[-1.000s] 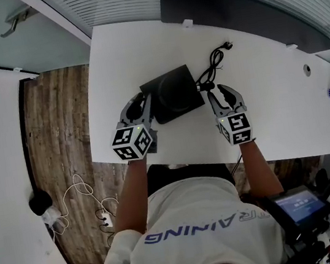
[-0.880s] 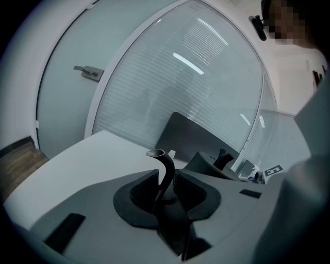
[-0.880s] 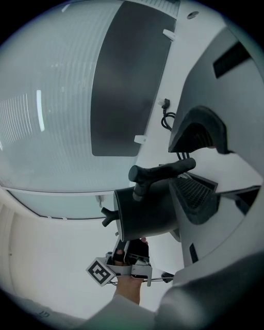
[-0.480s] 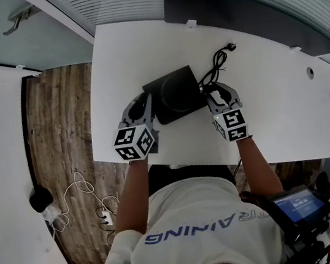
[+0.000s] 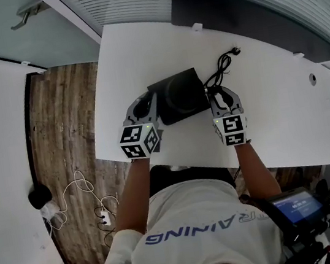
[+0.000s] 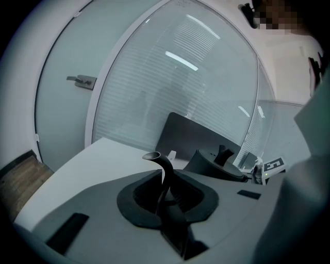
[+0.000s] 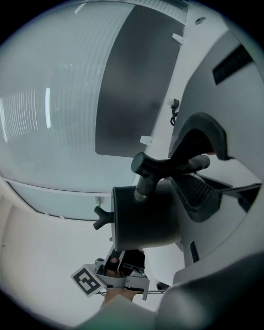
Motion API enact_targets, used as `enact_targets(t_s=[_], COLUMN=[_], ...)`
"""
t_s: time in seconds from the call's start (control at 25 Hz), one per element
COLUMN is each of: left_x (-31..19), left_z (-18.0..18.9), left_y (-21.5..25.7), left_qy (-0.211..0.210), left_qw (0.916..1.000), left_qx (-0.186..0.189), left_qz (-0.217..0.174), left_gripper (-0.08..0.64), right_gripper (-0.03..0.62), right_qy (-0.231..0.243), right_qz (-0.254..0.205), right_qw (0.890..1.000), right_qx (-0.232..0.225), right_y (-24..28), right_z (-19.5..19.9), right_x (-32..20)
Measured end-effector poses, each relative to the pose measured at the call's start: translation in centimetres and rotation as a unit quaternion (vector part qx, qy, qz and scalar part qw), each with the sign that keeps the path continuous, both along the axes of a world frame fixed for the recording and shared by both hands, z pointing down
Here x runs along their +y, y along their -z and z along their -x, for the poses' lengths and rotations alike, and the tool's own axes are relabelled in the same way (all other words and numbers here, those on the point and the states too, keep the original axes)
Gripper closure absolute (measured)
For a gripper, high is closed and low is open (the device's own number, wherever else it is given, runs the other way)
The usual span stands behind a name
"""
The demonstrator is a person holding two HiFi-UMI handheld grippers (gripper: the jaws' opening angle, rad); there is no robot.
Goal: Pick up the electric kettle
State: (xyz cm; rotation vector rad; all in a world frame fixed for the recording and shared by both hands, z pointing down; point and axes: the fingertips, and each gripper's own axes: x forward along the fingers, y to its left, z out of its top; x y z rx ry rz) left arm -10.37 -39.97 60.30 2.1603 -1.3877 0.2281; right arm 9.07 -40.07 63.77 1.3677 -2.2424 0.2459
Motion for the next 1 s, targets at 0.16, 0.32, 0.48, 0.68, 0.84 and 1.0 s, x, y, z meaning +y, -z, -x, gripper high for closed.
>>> enact_targets(t_s=[0.16,0.32,0.48,0.68,0.84,1.0], left_x=[0.2,0.6,1.7,3.9,5.9,8.4], left_z=[-0.1,-0.2,-1.2,-3.7,-5.4,-5.8], left_y=[1.9,4.5,7.0,9.6,10.9,11.8], left_qy=[-0.007,-0.004,-0.01,-0.013,-0.012,-0.005], left_qw=[0.9998,0.9994,0.9988,0.9984,0.9978,0.9974], left_qx=[-0.005,-0.002,0.001,-0.009,-0.01,-0.008], left_qz=[-0.017,-0.035,-0.048,-0.055,-0.065,-0.071], left_gripper=[0.5,0.502,0.501,0.503,0.503,0.505], right_gripper=[0.486,0.486,0.486,0.486,0.486,0.486], right_qy=[-0.008,-0.008,-0.018,-0.027,-0.02,-0.011], right_qz=[-0.013,-0.028,-0.044,-0.049,-0.056,-0.056], right_qw=[1.0,1.0,0.999,0.998,0.998,0.998], right_qx=[-0.003,-0.006,-0.009,-0.016,-0.017,-0.015], right_y=[1.9,4.5,7.3,9.7,11.3,12.5], right_z=[-0.1,-0.2,-1.3,-3.7,-5.4,-5.7], right_x=[0.1,0.0,0.6,2.7,4.3,6.5])
